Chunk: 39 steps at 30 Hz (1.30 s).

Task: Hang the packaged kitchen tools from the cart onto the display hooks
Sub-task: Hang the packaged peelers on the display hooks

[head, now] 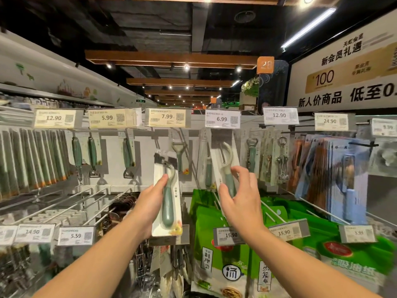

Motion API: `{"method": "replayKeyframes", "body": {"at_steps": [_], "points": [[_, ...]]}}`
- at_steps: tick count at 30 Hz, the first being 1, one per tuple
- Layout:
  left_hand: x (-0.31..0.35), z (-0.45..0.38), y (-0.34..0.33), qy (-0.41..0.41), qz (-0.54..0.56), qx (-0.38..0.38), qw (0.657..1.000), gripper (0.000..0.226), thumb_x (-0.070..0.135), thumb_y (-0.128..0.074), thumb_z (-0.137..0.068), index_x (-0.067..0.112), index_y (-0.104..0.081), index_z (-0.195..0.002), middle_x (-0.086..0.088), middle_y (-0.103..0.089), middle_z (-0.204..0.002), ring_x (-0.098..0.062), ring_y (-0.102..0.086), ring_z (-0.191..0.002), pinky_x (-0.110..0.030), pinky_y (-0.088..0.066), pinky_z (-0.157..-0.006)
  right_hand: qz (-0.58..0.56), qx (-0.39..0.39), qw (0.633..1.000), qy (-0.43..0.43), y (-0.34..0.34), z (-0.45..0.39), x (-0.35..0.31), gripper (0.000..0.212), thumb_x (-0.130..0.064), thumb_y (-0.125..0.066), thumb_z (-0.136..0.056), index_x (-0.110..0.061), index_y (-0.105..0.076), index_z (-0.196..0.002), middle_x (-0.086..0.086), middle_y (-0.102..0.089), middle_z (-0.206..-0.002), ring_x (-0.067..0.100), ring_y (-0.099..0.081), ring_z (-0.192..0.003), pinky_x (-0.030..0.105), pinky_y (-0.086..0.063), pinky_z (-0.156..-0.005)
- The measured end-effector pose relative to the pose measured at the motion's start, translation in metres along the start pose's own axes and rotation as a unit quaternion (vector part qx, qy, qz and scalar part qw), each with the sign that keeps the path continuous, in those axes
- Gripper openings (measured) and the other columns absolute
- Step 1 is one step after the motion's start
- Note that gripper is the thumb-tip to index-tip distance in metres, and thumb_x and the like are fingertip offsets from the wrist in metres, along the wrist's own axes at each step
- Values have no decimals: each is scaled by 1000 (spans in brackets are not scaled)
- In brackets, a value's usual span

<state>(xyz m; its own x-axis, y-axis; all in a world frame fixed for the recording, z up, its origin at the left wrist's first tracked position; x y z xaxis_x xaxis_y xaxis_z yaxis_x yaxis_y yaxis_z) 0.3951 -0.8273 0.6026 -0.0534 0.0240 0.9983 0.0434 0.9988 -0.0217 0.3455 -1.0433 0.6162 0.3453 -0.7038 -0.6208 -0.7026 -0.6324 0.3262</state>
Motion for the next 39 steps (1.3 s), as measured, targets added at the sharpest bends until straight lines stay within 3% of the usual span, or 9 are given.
{"method": "replayKeyframes", "body": {"at_steps": [9, 13, 17, 20, 26, 29, 32, 35, 39], "points": [[-15, -17, 9, 21, 13, -3, 1000, 54, 68, -54, -97, 28, -63, -133, 1, -66, -134, -24, -53, -132, -39, -32, -114, -46, -84, 992, -78, -27, -24, 11, 59, -20, -65, -94, -28, -42, -148, -6, -41, -135, 9, -50, -109, 25, -39, -95], [-11, -15, 9, 18, 24, 7, 1000, 53, 48, -46, -108, 21, -49, -154, -5, -43, -163, -26, -34, -152, -45, -23, -122, -54, -132, 982, -120, -48, -50, 24, 67, -15, -69, -93, -29, -41, -152, 0, -51, -143, 12, -71, -76, 24, -61, -62], [-11, -14, 5, 42, 79, 19, 996, 59, 46, -52, -101, 11, -53, -149, -17, -52, -153, -33, -48, -140, -44, -35, -115, -80, -170, 969, -158, -68, -77, 40, 71, -8, -69, -91, -33, -44, -152, -3, -46, -156, 19, -69, -89, 30, -60, -68], [-23, -33, 12, 66, 90, 24, 994, 84, 60, -63, -63, 11, -62, -131, -22, -62, -140, -41, -58, -127, -59, -43, -113, -108, -158, 964, -187, -75, -90, 50, 61, -11, -70, -92, -35, -51, -144, -8, -51, -149, 23, -69, -98, 34, -59, -75], [-11, -42, 10, 54, 52, 30, 997, 41, 46, -58, -89, 13, -64, -113, -21, -67, -121, -38, -64, -110, -60, -46, -110, -128, -154, 952, -232, -79, -96, 59, 51, -16, -65, -98, -34, -53, -143, 1, -53, -146, 14, -52, -55, 35, -49, -59], [-6, -44, 9, 39, 56, 37, 997, 29, 38, -53, -101, 18, -64, -119, -13, -65, -127, -31, -60, -119, -54, -42, -114, -75, -150, 960, -226, -70, -91, 55, 51, -22, -63, -99, -31, -51, -147, 4, -53, -148, 11, -61, -72, 32, -53, -66], [-5, -40, 4, 12, 55, 13, 998, 38, 39, -52, -102, 20, -63, -134, -6, -56, -145, -29, -48, -137, -51, -32, -120, -4, -109, 980, -167, -64, -82, 51, 48, -22, -63, -96, -27, -54, -143, 6, -56, -140, 10, -61, -66, 26, -51, -60], [-3, -36, 1, -2, 55, 8, 998, 45, 35, -48, -107, 18, -55, -148, -3, -47, -157, -26, -36, -151, -48, -23, -124, -2, -104, 991, -86, -68, -69, 34, 42, -26, -65, -94, -25, -58, -135, 8, -61, -122, 14, -66, -69, 33, -59, -73], [-2, -40, -15, 16, 68, 1, 998, 41, 32, -47, -108, 17, -57, -144, 5, -52, -144, -22, -42, -145, -40, -29, -115, -43, -170, 984, -11, -75, -46, -3, 43, -35, -66, -94, -27, -57, -135, -3, -61, -110, 4, -62, -73, 23, -51, -77]]}}
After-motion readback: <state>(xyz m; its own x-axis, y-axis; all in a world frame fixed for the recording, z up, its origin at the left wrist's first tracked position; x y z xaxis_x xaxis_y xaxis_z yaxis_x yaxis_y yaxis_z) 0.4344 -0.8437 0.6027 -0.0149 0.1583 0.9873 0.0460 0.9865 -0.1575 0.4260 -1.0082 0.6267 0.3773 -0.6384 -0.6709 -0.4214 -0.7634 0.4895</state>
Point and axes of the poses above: each hand's wrist, its own z-axis away from the middle knuckle, its own y-axis out of the back of the hand, x = y × z, the point moved 6 cm from there along -z, towards the middle knuckle
